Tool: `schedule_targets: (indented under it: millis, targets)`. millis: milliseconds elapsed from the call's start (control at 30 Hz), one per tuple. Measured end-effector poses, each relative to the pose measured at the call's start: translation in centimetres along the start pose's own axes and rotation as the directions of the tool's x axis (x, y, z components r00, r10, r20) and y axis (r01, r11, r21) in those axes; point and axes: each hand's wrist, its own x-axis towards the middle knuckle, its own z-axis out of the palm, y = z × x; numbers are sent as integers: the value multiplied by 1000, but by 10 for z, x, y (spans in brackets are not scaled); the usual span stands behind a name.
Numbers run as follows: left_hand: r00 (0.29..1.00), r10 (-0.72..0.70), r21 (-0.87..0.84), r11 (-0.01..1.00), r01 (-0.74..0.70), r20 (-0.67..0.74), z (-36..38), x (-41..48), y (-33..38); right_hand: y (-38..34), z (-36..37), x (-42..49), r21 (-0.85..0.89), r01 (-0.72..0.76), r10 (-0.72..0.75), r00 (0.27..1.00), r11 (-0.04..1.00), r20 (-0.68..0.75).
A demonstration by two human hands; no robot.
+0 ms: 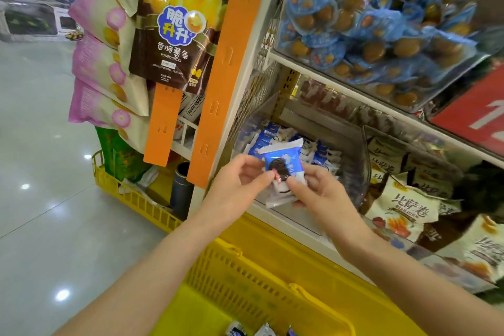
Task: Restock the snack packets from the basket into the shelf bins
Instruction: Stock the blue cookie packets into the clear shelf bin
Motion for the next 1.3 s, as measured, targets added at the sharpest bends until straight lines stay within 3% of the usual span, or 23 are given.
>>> schedule_targets:
  millis: [100,233,333,400,467,533,633,733,800,900,1000,1067,1200,1300]
  targets:
    - [982,178,199,966,-162,-63,-1,16,3,-4,-18,12,1,38,-38,989,999,-140]
    - [938,343,595,745,-303,48,-8,43,-4,-5,-33,44,-311,90,-174,951,946,-255]
    - [933,323,762,562,-322,156,-13,51,-22,4,-28,75,-491,37,-140,975,870,-174]
    - [914,353,785,501,-364,198,-16,51,-31,9,-18,93,-604,40,-98,993,796,-63]
    - [905,365,770,505,-389,218,-19,51,-35,11,-7,106,-612,56,-40,998,789,40]
    - [905,366,751,530,-394,217,-21,51,-36,11,4,117,-529,35,60,985,848,162]
    - [905,362,726,557,-403,225,-22,52,-36,8,15,126,-531,-29,252,901,847,352]
    - [911,342,734,554,-394,232,-23,53,-36,13,17,129,-491,-97,331,846,866,418]
    - [914,331,738,552,-388,233,-23,53,-35,17,18,127,-432,-145,334,853,890,401]
    - [920,324,744,555,-373,219,-23,53,-35,22,17,117,-481,-51,207,938,875,278]
    - [920,320,761,532,-371,226,-21,51,-34,29,14,91,-578,134,-68,989,805,134]
    - [921,313,779,507,-369,233,-19,47,-33,35,10,65,-630,227,-194,973,743,122]
    - [914,311,812,442,-381,260,-15,35,-33,51,1,17,-744,336,-313,933,578,178]
    - [902,323,824,396,-405,288,-9,17,-35,69,-6,-17,-705,353,-408,908,615,99]
